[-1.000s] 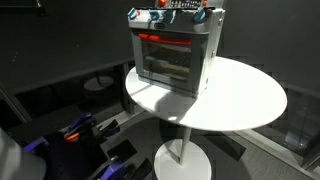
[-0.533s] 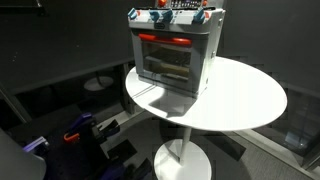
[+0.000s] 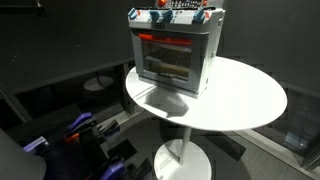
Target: Press the orange button on the stove
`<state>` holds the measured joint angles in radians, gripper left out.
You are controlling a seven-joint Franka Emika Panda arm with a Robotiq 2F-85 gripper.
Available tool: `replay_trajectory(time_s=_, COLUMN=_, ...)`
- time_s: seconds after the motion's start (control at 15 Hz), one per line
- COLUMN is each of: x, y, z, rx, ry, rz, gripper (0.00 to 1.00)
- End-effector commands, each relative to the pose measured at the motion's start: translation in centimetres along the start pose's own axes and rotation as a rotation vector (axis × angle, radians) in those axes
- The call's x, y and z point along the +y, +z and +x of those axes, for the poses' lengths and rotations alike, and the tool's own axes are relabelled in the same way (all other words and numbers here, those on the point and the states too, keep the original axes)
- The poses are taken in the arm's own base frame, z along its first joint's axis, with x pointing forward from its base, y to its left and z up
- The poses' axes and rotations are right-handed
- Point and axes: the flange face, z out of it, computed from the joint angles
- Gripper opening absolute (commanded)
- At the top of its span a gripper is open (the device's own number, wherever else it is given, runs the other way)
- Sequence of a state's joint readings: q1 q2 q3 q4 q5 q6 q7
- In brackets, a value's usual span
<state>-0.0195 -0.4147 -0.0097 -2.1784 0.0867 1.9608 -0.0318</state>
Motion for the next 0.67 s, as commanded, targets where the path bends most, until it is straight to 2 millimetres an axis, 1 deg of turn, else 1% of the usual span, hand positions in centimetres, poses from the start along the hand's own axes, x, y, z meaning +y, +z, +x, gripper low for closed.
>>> replay_trajectory(time_s=0.0, x=0.58, y=-1.40, z=-2.15, rx=-0.056, ry=0.033, rz=-0.049, gripper=1.00)
replay_trajectory(time_s=0.2, x=0.97, y=-1.62, z=-2.69, rx=-0.089, ry=0.056, rz=-0.080, gripper=1.00)
replay_trajectory(time_s=0.27, x=1.15, y=-1.37, z=-2.69, rx=-0.098, ry=0.062, rz=-0.083, gripper=1.00)
replay_trajectory(time_s=0.33, x=0.78, y=-1.28, z=-2.14, rx=-0.083, ry=0.033, rz=-0.059, gripper=1.00)
replay_trajectory(time_s=0.6, x=0.74, y=-1.05, z=-2.10, rx=-0.089, ry=0.033, rz=-0.060, gripper=1.00)
